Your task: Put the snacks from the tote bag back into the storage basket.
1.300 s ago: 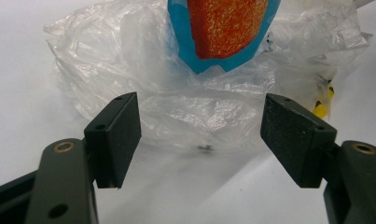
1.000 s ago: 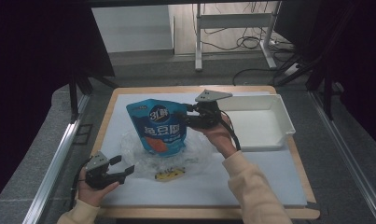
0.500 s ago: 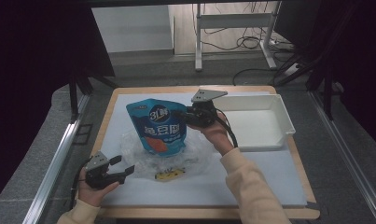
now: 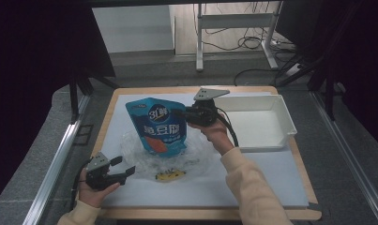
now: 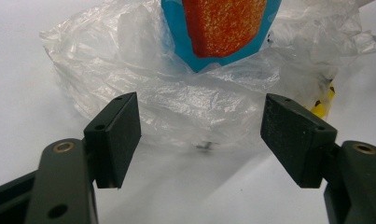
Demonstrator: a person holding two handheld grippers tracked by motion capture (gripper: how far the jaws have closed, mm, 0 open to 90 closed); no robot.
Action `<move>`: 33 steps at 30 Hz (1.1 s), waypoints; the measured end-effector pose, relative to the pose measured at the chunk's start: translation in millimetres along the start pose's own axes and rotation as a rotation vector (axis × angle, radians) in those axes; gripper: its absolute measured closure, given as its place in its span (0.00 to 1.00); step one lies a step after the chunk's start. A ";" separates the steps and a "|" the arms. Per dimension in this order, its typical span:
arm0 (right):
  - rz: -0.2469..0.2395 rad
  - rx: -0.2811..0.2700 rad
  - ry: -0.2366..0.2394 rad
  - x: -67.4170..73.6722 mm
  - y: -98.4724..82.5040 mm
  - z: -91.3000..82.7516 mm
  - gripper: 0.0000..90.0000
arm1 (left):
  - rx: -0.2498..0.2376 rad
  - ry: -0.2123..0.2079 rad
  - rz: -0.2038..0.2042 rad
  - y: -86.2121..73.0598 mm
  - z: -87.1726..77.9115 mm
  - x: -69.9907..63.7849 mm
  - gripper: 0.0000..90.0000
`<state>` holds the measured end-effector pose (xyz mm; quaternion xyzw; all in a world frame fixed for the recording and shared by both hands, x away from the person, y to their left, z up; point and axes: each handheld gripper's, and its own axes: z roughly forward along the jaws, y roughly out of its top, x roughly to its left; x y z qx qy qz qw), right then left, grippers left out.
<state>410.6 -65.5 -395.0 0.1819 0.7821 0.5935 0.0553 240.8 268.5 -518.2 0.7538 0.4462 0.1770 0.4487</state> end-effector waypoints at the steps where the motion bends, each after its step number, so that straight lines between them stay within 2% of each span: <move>1: 0.004 -0.001 0.001 -0.4 0.0 0.2 0.96 | 0.000 0.000 0.000 0.0 0.0 0.0 0.32; 20: 0.073 -0.075 0.035 -0.8 0.5 10.8 0.99 | -0.003 0.001 0.001 0.2 -0.3 -0.5 0.32; 33: 0.077 -0.109 0.040 9.4 6.8 14.3 0.99 | -0.003 0.002 0.002 0.2 -0.4 -0.4 0.32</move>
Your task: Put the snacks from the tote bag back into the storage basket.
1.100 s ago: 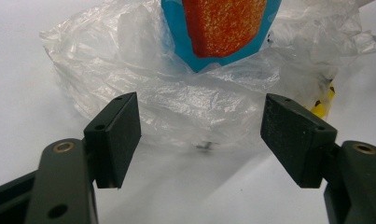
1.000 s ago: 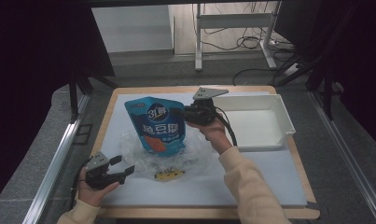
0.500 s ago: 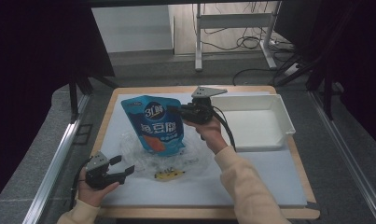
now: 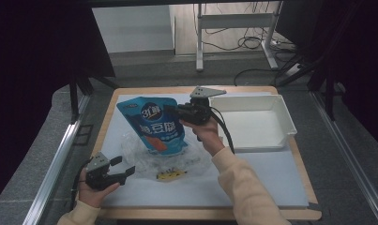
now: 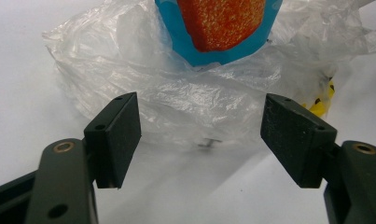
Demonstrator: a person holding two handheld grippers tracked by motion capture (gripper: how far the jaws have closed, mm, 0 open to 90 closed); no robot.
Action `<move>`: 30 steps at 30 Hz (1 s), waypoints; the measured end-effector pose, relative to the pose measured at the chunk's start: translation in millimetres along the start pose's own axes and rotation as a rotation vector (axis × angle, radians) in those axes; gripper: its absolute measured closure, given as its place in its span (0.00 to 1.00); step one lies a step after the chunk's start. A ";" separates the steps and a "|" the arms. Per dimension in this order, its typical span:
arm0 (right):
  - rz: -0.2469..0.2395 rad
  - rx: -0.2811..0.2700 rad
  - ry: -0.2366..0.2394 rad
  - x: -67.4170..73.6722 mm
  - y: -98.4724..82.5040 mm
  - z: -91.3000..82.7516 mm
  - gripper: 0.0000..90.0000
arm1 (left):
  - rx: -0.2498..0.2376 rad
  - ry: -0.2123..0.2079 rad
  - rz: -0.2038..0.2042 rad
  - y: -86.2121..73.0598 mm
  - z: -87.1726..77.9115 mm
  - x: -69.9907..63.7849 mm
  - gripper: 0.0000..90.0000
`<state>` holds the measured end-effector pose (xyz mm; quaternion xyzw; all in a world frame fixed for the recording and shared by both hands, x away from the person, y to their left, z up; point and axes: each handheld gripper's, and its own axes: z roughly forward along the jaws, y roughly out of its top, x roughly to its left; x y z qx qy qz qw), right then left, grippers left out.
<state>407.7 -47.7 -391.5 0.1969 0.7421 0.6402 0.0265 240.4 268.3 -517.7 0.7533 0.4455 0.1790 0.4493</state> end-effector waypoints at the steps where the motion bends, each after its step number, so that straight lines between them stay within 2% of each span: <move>1: 0.003 -0.001 -0.002 0.9 0.8 0.1 0.99 | -0.001 0.000 -0.001 0.0 0.0 0.0 0.32; 16: -0.042 -0.045 0.001 18.0 22.0 -3.6 0.99 | -0.002 0.000 0.000 0.1 0.0 0.2 0.32; 21: -0.070 -0.077 -0.006 25.6 40.0 -11.8 0.99 | -0.004 0.000 0.001 0.1 0.0 0.3 0.32; 27: -0.096 -0.099 -0.019 30.0 53.1 -22.6 0.99 | -0.005 -0.001 -0.001 0.1 0.2 0.1 0.32; 30: -0.090 -0.103 -0.022 30.7 56.4 -26.8 0.99 | -0.004 -0.001 -0.001 0.2 0.3 0.2 0.32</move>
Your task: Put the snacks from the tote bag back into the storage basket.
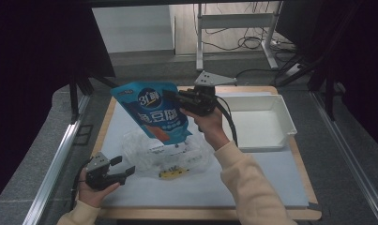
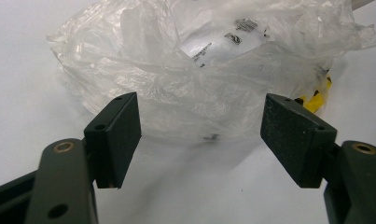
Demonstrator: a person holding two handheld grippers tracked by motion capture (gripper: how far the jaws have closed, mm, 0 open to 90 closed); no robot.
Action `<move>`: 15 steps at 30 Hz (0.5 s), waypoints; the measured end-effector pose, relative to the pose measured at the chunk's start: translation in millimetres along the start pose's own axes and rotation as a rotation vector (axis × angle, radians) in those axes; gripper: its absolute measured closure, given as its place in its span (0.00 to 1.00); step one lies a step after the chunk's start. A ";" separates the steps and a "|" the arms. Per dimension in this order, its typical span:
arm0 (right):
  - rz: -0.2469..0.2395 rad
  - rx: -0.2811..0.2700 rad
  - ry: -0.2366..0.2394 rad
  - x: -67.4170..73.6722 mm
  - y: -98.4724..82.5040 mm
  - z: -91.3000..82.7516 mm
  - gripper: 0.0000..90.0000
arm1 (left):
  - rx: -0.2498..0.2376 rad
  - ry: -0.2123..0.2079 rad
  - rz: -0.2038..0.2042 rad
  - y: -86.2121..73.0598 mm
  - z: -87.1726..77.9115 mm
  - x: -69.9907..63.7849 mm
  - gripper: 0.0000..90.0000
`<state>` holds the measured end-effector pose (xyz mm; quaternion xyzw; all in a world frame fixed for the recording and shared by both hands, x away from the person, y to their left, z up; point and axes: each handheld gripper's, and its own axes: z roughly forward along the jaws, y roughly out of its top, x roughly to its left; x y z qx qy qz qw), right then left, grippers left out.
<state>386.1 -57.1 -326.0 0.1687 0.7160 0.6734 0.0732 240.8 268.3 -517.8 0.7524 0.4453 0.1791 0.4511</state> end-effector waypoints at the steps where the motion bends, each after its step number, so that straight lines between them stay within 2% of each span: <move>1: -0.001 -0.006 -0.005 -1.3 3.3 -4.4 0.99 | 0.000 0.001 0.000 0.0 0.1 -0.1 0.32; 15: -0.011 -0.046 -0.044 -9.6 19.6 -35.2 0.99 | 0.001 0.002 0.000 0.0 0.3 -0.2 0.33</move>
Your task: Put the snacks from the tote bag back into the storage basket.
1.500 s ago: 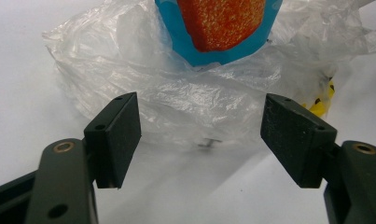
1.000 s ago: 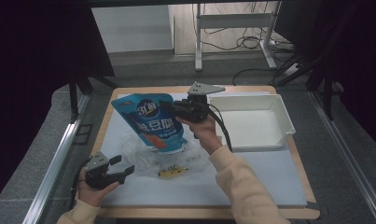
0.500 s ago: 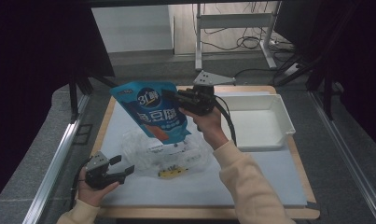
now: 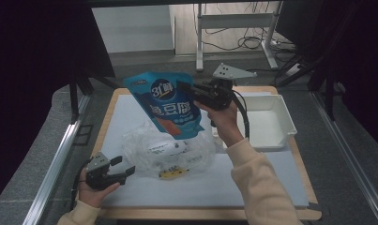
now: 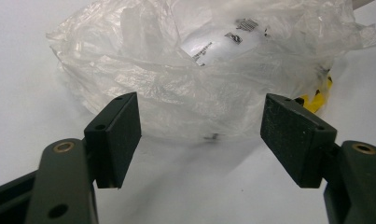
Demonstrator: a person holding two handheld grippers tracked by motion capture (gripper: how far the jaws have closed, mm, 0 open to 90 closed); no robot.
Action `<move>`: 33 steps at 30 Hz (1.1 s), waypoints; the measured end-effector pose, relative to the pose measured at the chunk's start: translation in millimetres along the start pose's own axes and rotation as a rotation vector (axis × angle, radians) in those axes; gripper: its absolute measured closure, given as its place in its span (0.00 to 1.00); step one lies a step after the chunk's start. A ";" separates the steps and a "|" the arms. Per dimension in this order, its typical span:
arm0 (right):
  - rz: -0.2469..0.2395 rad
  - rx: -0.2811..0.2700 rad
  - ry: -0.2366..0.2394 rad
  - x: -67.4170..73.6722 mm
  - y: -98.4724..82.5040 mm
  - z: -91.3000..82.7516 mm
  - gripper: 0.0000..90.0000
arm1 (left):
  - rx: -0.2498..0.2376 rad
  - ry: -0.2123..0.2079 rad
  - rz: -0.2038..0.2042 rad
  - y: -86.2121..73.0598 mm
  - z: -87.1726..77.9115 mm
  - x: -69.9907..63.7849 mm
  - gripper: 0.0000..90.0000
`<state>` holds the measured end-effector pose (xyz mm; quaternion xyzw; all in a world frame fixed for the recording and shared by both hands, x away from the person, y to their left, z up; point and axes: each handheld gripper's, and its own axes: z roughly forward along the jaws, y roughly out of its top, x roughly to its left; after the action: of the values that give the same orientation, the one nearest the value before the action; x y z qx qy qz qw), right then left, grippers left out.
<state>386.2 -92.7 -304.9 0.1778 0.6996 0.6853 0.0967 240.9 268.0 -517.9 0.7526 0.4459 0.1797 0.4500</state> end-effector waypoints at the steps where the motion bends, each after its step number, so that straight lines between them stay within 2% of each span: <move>1: -0.001 -0.003 -0.008 -2.0 1.4 -4.4 0.99 | 0.000 0.000 0.000 -0.1 0.0 0.1 0.32; 21: -0.006 -0.022 -0.089 -22.8 11.9 -45.5 0.99 | 0.002 0.005 0.000 0.0 0.2 0.1 0.32; 33: -0.003 -0.030 -0.137 -35.7 16.8 -63.0 0.99 | 0.003 0.004 -0.001 -0.1 0.6 0.4 0.33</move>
<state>397.1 -164.7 -289.4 0.2218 0.6813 0.6817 0.1479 241.4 268.1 -518.4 0.7525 0.4475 0.1805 0.4482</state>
